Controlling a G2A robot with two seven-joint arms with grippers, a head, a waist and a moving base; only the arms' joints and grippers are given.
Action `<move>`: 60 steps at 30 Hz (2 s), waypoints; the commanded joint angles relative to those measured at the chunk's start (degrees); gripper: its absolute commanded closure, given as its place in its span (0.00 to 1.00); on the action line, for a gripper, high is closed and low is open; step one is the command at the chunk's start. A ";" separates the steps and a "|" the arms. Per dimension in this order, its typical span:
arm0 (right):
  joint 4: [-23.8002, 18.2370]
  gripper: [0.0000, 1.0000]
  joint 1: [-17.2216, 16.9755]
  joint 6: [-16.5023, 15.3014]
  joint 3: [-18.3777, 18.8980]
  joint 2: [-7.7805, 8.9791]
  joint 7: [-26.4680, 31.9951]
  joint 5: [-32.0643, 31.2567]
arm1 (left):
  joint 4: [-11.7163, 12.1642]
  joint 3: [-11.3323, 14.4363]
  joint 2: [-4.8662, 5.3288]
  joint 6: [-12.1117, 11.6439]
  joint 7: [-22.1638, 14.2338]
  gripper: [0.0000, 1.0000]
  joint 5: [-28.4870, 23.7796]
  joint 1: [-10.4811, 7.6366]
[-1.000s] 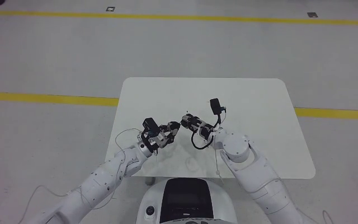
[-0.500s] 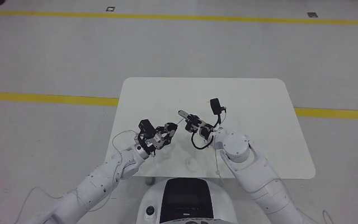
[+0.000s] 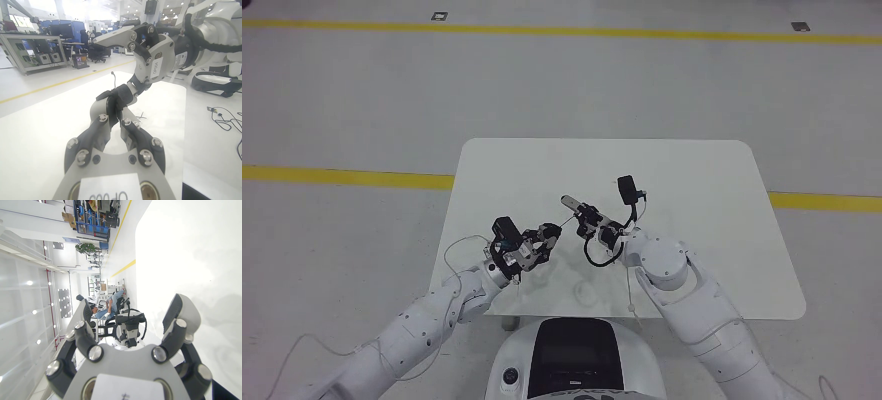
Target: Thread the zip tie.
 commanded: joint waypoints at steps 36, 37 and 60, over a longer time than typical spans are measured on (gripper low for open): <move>0.00 0.00 0.00 0.00 0.00 0.00 0.00 0.00 | 0.00 0.00 0.00 0.00 0.00 1.00 0.00 0.00; 0.00 0.00 0.00 0.00 0.00 0.00 0.00 0.00 | 0.00 0.00 0.00 0.00 0.00 1.00 0.00 0.00; 0.00 0.00 0.00 0.00 0.00 0.00 0.00 0.00 | -17.26 5.07 14.14 0.00 -15.06 1.00 -38.29 0.80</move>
